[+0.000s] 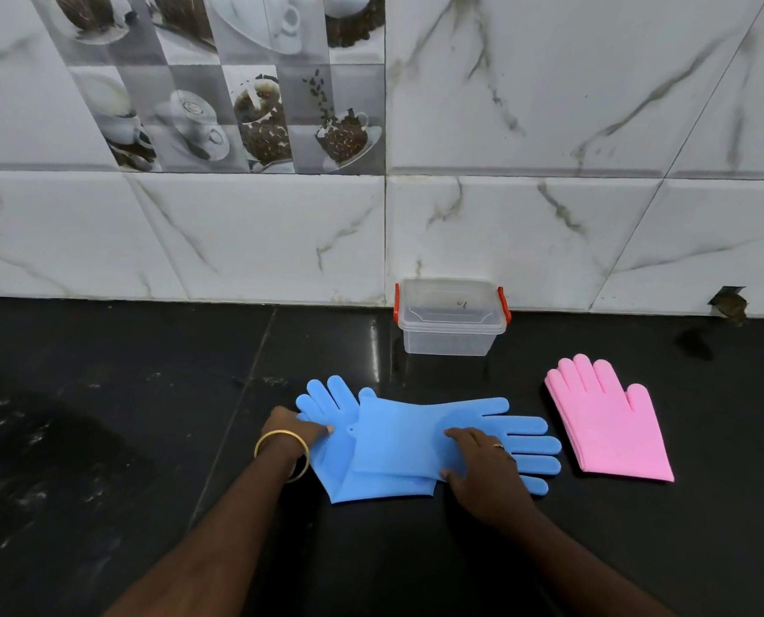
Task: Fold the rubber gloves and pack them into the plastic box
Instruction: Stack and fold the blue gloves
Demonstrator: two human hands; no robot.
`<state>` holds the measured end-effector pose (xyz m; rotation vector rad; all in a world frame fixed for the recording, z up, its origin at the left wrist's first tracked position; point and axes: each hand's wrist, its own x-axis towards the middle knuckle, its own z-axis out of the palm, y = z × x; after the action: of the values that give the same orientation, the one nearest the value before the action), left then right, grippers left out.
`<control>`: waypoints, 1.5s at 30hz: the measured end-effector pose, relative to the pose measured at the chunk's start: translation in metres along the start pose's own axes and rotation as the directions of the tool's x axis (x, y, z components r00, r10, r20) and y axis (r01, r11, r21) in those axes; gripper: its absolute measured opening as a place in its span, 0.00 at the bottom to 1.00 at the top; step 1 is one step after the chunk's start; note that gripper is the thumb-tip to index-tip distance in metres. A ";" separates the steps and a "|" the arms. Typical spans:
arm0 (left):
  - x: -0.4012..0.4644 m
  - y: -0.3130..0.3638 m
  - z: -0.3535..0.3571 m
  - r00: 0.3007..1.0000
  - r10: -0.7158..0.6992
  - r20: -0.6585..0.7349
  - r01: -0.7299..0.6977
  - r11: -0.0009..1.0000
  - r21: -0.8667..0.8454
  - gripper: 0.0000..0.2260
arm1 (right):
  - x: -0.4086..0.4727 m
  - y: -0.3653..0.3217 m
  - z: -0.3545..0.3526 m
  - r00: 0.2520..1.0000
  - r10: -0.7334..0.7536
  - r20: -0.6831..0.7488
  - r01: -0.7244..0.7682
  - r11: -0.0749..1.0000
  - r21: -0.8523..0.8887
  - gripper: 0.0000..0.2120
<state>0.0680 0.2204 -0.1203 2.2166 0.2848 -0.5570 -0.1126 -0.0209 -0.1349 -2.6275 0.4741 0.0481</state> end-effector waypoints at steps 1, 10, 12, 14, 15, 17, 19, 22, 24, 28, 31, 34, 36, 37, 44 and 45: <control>0.000 0.002 -0.003 0.998 0.004 0.059 -0.005 1.000 0.020 0.20 | 0.001 0.001 0.000 1.000 0.003 0.006 -0.002 1.000 -0.011 0.29; 0.005 0.036 -0.016 0.992 0.116 0.053 -0.106 0.980 -0.167 0.12 | 0.004 0.003 0.001 0.999 -0.019 0.039 0.021 0.998 -0.062 0.25; 0.004 0.050 -0.024 0.980 0.193 -0.049 -0.199 0.968 -0.154 0.14 | 0.004 0.003 0.000 0.999 -0.016 0.049 0.019 0.998 -0.065 0.24; 0.000 0.064 -0.034 0.957 0.253 -0.146 -0.276 0.946 -0.171 0.15 | 0.004 0.002 -0.001 0.998 -0.007 0.068 0.011 0.998 -0.067 0.24; -0.002 0.072 -0.039 0.945 0.275 -0.177 -0.309 0.928 -0.209 0.14 | 0.004 0.002 -0.001 0.997 -0.002 0.076 0.007 0.998 -0.065 0.25; -0.010 0.089 -0.048 0.926 0.325 -0.193 -0.372 0.876 -0.309 0.12 | 0.003 0.000 -0.004 0.995 0.009 0.101 -0.002 0.998 -0.065 0.26; -0.018 0.105 -0.056 0.899 0.389 -0.203 -0.438 0.827 -0.353 0.12 | 0.005 -0.006 -0.009 0.993 0.018 0.121 -0.012 0.999 -0.047 0.30; -0.032 0.127 -0.064 0.833 0.503 -0.229 -0.553 0.758 -0.347 0.14 | 0.011 -0.028 -0.025 0.994 0.027 0.105 -0.041 0.991 0.125 0.33; -0.041 0.141 -0.067 0.781 0.571 -0.254 -0.625 0.713 -0.318 0.13 | 0.017 -0.049 -0.041 0.996 -0.044 0.082 0.016 0.950 0.312 0.31; -0.056 0.164 -0.072 0.681 0.659 -0.320 -0.727 0.658 -0.194 0.12 | 0.024 -0.096 -0.080 0.989 -0.132 0.065 0.039 0.659 0.751 0.32; -0.067 0.174 -0.073 0.596 0.740 -0.312 -0.791 0.607 -0.074 0.10 | 0.037 -0.126 -0.107 0.978 -0.166 0.125 -0.050 0.398 0.916 0.35; -0.076 0.173 -0.062 0.520 0.817 -0.250 -0.847 0.532 -0.025 0.08 | 0.055 -0.145 -0.130 0.970 -0.149 0.190 -0.174 0.114 0.978 0.36; -0.082 0.165 -0.048 0.483 0.855 -0.188 -0.874 0.484 -0.039 0.06 | 0.062 -0.155 -0.139 0.973 -0.119 0.200 -0.192 0.070 0.979 0.33; -0.085 0.160 -0.041 0.473 0.867 -0.156 -0.881 0.467 -0.075 0.05 | 0.063 -0.160 -0.140 0.978 -0.093 0.187 -0.182 0.058 0.982 0.32; -0.101 0.115 -0.001 0.353 0.927 -0.125 -0.935 0.345 -0.080 0.15 | 0.064 -0.153 -0.121 0.982 0.042 0.183 -0.180 -0.051 0.982 0.15; -0.104 0.109 0.004 0.338 0.929 -0.153 -0.941 0.336 -0.041 0.15 | 0.065 -0.149 -0.120 0.972 0.070 0.223 -0.218 -0.080 0.973 0.16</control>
<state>0.0172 0.1449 -0.0002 1.8524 -0.9104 0.2524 -0.0072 0.0273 0.0303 -0.9615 0.4601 -0.0843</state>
